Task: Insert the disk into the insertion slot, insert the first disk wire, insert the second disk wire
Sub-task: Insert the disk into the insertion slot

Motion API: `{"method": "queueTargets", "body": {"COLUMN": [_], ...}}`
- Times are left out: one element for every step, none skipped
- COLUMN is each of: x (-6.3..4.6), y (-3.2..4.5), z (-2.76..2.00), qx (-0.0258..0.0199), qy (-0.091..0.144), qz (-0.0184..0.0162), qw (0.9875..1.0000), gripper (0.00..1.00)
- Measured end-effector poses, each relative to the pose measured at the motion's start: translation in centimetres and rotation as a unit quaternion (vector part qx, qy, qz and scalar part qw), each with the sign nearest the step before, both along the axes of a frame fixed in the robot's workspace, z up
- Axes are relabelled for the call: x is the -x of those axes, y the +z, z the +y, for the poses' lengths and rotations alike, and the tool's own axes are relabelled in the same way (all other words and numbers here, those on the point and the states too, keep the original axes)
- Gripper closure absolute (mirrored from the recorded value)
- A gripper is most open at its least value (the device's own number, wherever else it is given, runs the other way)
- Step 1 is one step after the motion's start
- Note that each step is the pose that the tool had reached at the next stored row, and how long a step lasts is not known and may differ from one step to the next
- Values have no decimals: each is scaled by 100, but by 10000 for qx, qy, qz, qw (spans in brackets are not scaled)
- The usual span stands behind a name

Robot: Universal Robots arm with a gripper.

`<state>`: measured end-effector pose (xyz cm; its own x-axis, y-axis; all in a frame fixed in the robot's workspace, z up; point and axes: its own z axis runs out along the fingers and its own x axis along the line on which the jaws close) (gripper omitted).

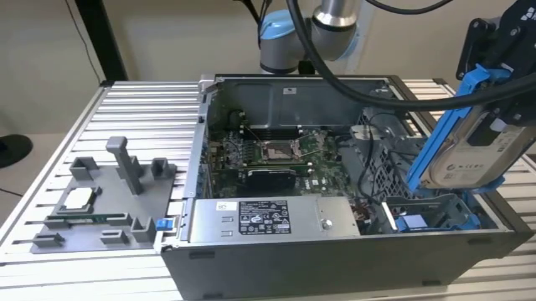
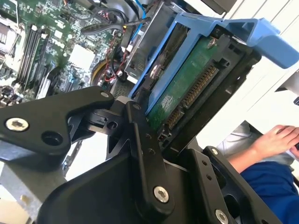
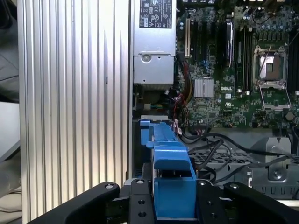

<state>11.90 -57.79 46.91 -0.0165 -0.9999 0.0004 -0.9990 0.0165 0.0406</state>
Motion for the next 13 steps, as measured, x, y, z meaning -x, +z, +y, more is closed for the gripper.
{"method": "queueTargets", "body": {"x": [0,0,0,0,0,0,0,0,0,0,0,0,0], "y": [-16,-33,-48,-64,-78,-92,-104,-116,-128,-139,-147,-155,-159], "z": [0,-1,-1,-2,-2,-3,-3,-4,-6,-6,-6,-7,-8], "qx": [-1,-2,-3,-4,-7,-11,-14,-19,-23,-27,-30,-36,-49], "qy": [0,0,0,0,0,0,0,0,0,0,0,0,-1], "qz": [0,1,1,1,1,1,0,1,0,1,0,1,1], "qw": [10000,10000,10000,10000,10000,10000,10000,10000,10000,10000,10000,10000,10000], "gripper": [100,100,100,100,100,100,100,100,100,100,100,100,100]}}
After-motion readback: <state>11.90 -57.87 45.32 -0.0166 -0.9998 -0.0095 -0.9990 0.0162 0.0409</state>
